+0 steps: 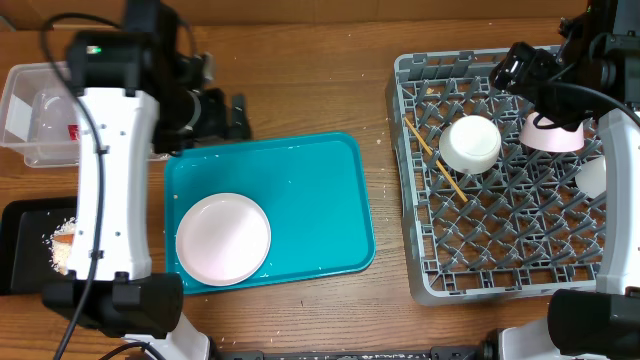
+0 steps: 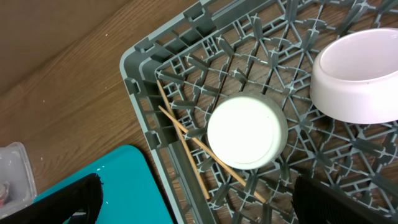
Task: Sort waste into correct bins and load items into the dishwasher
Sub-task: 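Carry the tissue into the clear plastic bin and release it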
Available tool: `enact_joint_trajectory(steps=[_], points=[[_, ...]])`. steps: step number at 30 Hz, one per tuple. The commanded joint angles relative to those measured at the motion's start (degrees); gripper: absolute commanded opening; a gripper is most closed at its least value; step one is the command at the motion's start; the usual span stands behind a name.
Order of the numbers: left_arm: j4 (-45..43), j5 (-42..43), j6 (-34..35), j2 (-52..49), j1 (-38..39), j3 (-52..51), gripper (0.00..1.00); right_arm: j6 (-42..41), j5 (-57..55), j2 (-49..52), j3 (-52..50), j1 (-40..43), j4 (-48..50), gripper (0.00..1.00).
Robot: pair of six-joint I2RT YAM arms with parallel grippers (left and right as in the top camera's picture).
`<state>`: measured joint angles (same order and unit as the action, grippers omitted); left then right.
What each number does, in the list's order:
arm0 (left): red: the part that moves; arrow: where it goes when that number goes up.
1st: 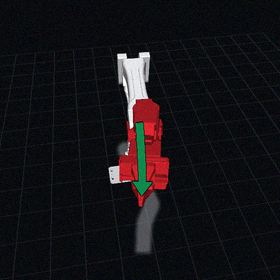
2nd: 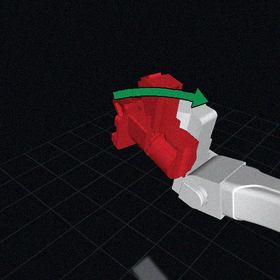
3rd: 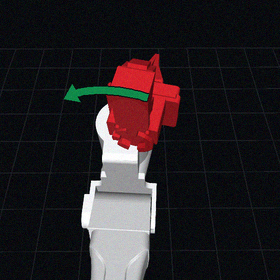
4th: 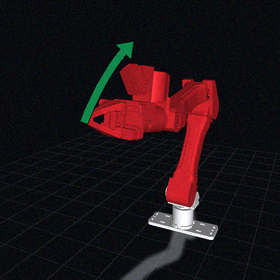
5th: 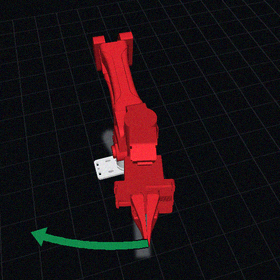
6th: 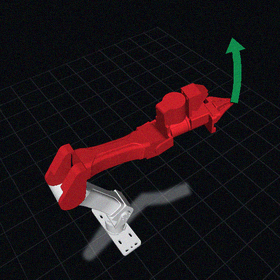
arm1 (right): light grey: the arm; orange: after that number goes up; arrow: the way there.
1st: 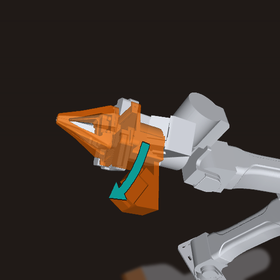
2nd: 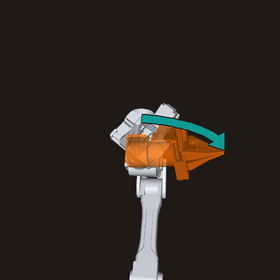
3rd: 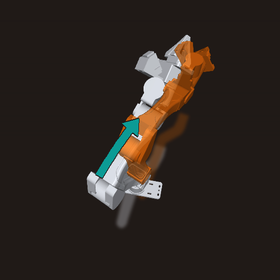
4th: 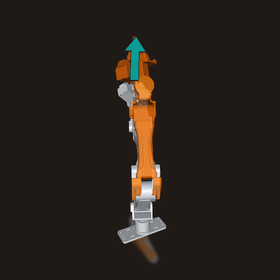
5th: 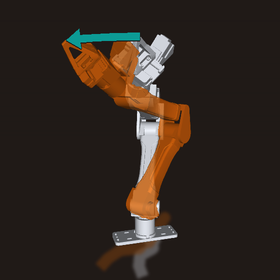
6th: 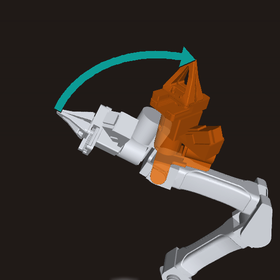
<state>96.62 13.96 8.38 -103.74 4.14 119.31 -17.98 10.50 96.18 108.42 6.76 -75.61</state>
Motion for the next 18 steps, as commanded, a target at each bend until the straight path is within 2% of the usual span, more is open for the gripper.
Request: enact_joint_trajectory(steps=[1, 5, 8, 11, 15, 18], points=[[0.2, -0.7, 0.9, 2.3, 2.4, -3.8, 1.00, -0.1, -0.2, -0.3, 1.5, 0.1, 0.3, 1.00], [0.2, -9.7, 9.2, 4.3, 2.3, -8.5, 1.00, -0.1, -0.2, -0.3, 1.5, 0.1, 0.3, 1.00], [0.2, -15.3, 13.5, 5.9, -1.2, -9.4, 1.00, -0.1, -0.2, -0.3, 1.5, 0.1, 0.3, 1.00], [0.0, -15.6, 16.1, 7.6, -8.2, -9.3, 1.00, -0.1, -0.2, -0.3, 1.5, 0.1, 0.3, 1.00], [-0.8, -15.3, 22.0, 8.6, -21.8, -9.3, 1.00, -0.1, -0.2, -0.3, 1.5, 0.1, 0.3, 1.00], [0.2, -11.4, 24.2, 8.4, -31.1, -9.6, 1.00, -0.1, -0.2, -0.3, 1.5, 0.1, 0.3, 1.00]])
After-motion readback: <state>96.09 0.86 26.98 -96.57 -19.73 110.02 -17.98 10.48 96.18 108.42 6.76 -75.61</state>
